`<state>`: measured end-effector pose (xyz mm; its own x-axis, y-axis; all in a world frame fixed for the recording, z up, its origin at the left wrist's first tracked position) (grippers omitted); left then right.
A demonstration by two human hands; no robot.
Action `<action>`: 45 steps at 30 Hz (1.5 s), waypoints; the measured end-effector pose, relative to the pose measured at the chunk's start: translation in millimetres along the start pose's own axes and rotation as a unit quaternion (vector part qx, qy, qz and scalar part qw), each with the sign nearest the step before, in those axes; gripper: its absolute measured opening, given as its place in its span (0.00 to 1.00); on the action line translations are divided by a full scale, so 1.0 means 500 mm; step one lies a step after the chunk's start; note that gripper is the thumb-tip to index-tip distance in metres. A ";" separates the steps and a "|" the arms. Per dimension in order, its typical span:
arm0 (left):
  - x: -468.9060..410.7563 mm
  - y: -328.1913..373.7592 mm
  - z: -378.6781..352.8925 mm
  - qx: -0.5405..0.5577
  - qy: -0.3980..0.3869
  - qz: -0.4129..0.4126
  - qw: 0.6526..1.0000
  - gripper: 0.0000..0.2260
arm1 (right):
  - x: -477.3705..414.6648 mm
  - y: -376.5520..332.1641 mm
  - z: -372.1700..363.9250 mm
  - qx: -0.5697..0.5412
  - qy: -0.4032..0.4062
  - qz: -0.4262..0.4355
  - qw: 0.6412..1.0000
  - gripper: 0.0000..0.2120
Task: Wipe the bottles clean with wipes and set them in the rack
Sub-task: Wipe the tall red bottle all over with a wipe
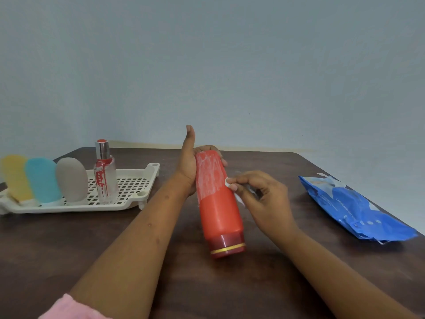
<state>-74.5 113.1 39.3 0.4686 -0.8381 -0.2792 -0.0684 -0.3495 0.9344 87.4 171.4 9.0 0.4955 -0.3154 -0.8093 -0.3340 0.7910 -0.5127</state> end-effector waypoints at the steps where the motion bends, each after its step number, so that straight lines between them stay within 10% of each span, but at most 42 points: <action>1: 0.000 0.002 0.004 -0.003 0.008 -0.002 1.000 0.39 | 0.001 0.000 -0.001 0.012 -0.008 0.008 1.000 0.06; 29: -0.002 -0.020 -0.085 -0.174 -0.072 0.022 0.982 0.36 | -0.013 0.000 0.024 0.098 0.118 0.026 0.988 0.06; 45: -0.004 0.009 -0.001 -0.120 0.047 -0.006 0.992 0.39 | 0.000 -0.007 -0.004 0.077 -0.034 0.044 0.995 0.07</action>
<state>-75.4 113.2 44.2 0.5496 -0.7871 -0.2800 0.1444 -0.2407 0.9598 86.8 167.5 9.9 0.5241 -0.2090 -0.8256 -0.2547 0.8866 -0.3862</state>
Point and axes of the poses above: each hand's wrist, its own x-axis away from the middle knuckle, its own z-axis out of the back of the hand, y = z × x, the point moved 2 cm from there along -x, towards the middle knuckle, and after that the axes turned 5 degrees about -x, right-handed, at the moved point
